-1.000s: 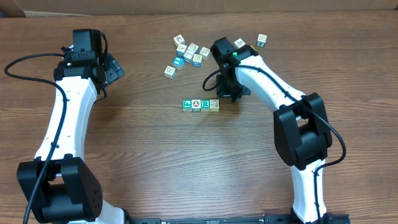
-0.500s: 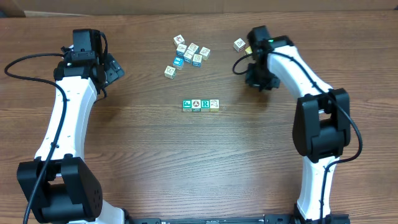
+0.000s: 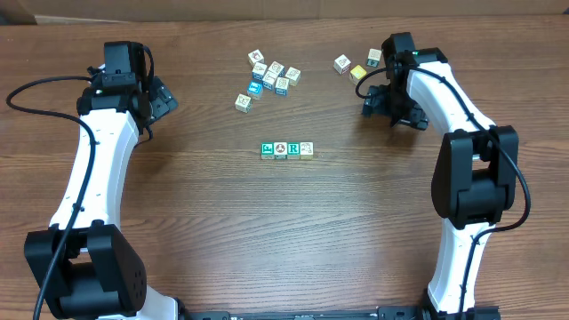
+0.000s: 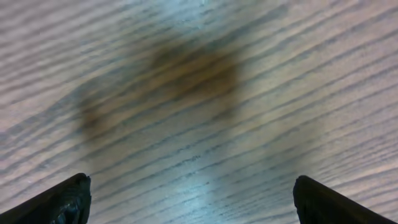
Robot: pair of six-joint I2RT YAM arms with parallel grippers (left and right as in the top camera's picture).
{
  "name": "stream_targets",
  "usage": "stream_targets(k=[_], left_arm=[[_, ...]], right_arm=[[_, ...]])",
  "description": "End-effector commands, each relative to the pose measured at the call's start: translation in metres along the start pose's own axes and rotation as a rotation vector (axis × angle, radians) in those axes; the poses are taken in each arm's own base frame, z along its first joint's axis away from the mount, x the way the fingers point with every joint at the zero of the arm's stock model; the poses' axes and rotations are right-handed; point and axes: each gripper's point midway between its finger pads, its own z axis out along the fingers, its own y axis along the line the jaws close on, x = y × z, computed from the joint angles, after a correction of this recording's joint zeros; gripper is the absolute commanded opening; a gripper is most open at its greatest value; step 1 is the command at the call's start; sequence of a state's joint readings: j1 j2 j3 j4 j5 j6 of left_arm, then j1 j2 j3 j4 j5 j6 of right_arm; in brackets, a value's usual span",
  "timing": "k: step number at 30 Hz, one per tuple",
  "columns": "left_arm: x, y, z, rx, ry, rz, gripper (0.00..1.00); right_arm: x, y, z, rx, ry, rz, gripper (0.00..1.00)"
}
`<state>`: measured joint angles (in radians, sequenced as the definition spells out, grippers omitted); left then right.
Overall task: Form a horizontal line
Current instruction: 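Move the right gripper up-right toward the scattered blocks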
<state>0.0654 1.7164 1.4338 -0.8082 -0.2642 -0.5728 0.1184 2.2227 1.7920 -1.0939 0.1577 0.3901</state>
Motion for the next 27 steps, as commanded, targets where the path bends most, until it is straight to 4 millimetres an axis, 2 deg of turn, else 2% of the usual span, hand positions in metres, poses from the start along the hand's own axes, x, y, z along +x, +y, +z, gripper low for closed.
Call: stream_targets(k=[1,7,10,27], left_arm=[[-0.001,-0.004,-0.003,0.011,-0.006,0.005,1.0],[-0.001,-0.004,-0.003,0.011,-0.006,0.005,1.0],[-0.001,-0.004,-0.003,0.011,-0.006,0.005,1.0],[-0.001,-0.004,-0.003,0.012,-0.006,0.005,1.0]], right_arm=[[-0.009,0.005,0.001,-0.014,-0.04,0.007,1.0],[-0.04,0.021,-0.003,-0.084,-0.165,0.026,1.0],[-0.049,0.025,-0.005,-0.102,-0.201,0.031,1.0],[-0.052,0.026,-0.006,-0.108,-0.215,0.034,1.0]])
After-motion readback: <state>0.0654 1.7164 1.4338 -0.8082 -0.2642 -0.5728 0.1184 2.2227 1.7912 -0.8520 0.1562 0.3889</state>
